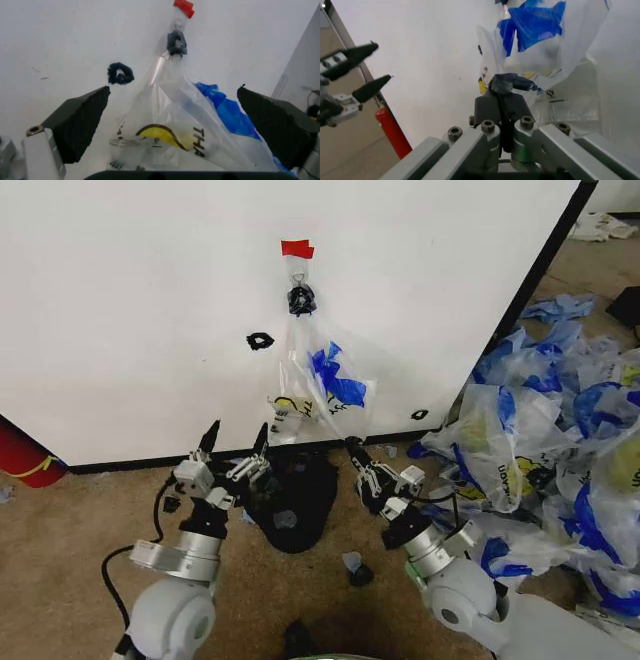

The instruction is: Pick up the garbage bag from the wall and place it over the trash bin.

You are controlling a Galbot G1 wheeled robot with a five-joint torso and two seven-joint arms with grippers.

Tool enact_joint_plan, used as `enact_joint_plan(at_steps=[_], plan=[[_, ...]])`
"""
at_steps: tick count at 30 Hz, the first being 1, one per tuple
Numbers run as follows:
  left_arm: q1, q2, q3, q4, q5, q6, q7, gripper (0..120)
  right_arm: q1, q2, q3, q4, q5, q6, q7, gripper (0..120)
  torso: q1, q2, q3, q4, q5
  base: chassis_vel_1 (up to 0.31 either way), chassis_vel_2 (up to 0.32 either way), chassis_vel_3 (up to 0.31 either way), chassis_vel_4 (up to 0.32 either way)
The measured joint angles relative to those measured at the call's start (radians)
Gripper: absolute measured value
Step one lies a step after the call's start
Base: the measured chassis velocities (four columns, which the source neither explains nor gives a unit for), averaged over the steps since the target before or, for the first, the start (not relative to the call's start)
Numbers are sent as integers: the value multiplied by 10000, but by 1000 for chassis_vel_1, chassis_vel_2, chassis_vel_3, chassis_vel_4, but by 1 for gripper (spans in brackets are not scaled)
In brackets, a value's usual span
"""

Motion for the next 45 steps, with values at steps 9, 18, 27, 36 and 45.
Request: enact_joint_plan(at_steps=[9,18,27,36,45], plan=[[-75,-138,326,254,-32,-8,-25,100,17,56,-25,-35,-112,-50,60,0,0,0,0,1,0,0,0,0,0],[-137,-155,519,467,33,-39,-28,100,-193,121,108,-103,-309,-67,97,0,0,0,0,1,1,0,0,0,0],[-122,-162,516,592,133,-173,-24,100,-332,106,225,-116,-465,-69,144,0,0,0,0,1,0,0,0,0,0],[-40,-41,812,-33,-277,1,-25,100,-284,113,175,-134,-522,-117,202,0,0,0,0,1,1,0,0,0,0],[-392,526,2051,-553,-1572,441,-145,99,63,99,-191,10,-401,-280,428,0,-1,0,0,2,1,0,0,0,0]])
